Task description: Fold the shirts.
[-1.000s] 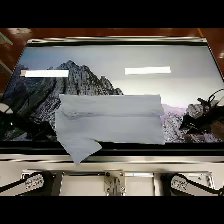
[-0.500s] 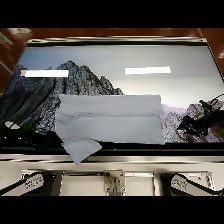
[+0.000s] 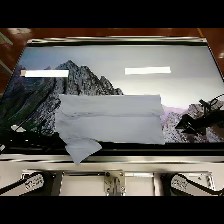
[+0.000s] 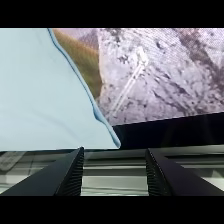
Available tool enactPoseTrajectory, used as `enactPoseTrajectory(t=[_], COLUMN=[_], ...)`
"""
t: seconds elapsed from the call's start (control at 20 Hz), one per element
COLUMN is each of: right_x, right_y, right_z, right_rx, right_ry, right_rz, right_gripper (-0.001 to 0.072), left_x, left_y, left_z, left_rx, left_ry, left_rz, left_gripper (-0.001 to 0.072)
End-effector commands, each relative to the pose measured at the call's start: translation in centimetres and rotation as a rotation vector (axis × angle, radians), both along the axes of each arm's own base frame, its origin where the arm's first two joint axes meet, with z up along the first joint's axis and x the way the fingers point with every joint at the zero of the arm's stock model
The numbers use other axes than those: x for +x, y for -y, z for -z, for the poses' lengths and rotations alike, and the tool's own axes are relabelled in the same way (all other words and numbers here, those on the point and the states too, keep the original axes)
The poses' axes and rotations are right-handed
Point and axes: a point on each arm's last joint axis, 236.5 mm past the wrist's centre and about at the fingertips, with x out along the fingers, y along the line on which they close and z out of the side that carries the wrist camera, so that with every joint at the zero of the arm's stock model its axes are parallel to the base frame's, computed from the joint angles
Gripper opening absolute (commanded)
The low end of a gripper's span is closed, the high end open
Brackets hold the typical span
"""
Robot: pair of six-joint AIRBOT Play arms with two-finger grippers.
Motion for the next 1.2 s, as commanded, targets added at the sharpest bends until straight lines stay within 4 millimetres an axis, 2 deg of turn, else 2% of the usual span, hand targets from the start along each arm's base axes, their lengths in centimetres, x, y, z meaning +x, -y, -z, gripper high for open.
enactPoseTrajectory(t=[0.0, 0.05, 0.15, 0.3, 0.6, 0.85, 1.05, 1.1, 1.15], right_x=[-1.3, -2.4, -4.5, -5.9, -4.7, -4.9, -3.2, -3.1, -3.2], right_y=[-0.8, -1.6, -3.7, -4.8, -6.0, -6.2, -7.1, -7.7, -8.2], right_z=[0.4, 1.0, 2.2, 3.9, 5.6, 6.7, 7.0, 7.1, 7.3], right_rx=[0.032, 0.057, 0.136, 0.16, 0.181, 0.172, 0.181, 0.182, 0.179], right_ry=[-0.041, -0.066, -0.105, -0.126, -0.08, -0.072, -0.026, -0.025, -0.03], right_rz=[-0.015, -0.034, -0.066, -0.053, 0.07, 0.104, 0.136, 0.117, 0.095], right_gripper=[0.0556, 0.0627, 0.0631, 0.0631, 0.0631, 0.063, 0.0629, 0.0573, 0.0429], left_x=[0.2, 0.0, -0.3, -0.5, -0.5, -0.4, -0.1, 0.0, 0.0], left_y=[0.6, 0.9, 1.2, 1.3, 1.3, 1.4, 1.5, 1.6, 1.6], left_z=[-0.3, -0.6, -0.9, -1.0, -1.0, -1.1, -1.3, -1.3, -1.3], left_rx=[-0.028, -0.041, -0.058, -0.063, -0.065, -0.07, -0.079, -0.081, -0.083], left_ry=[0.019, 0.029, 0.034, 0.035, 0.034, 0.037, 0.045, 0.046, 0.048], left_rz=[0.01, 0.035, 0.068, 0.075, 0.076, 0.071, 0.063, 0.06, 0.058], left_gripper=[0.005, 0.0043, 0.0043, 0.0043, 0.0043, 0.0043, 0.0043, 0.0043, 0.0043])
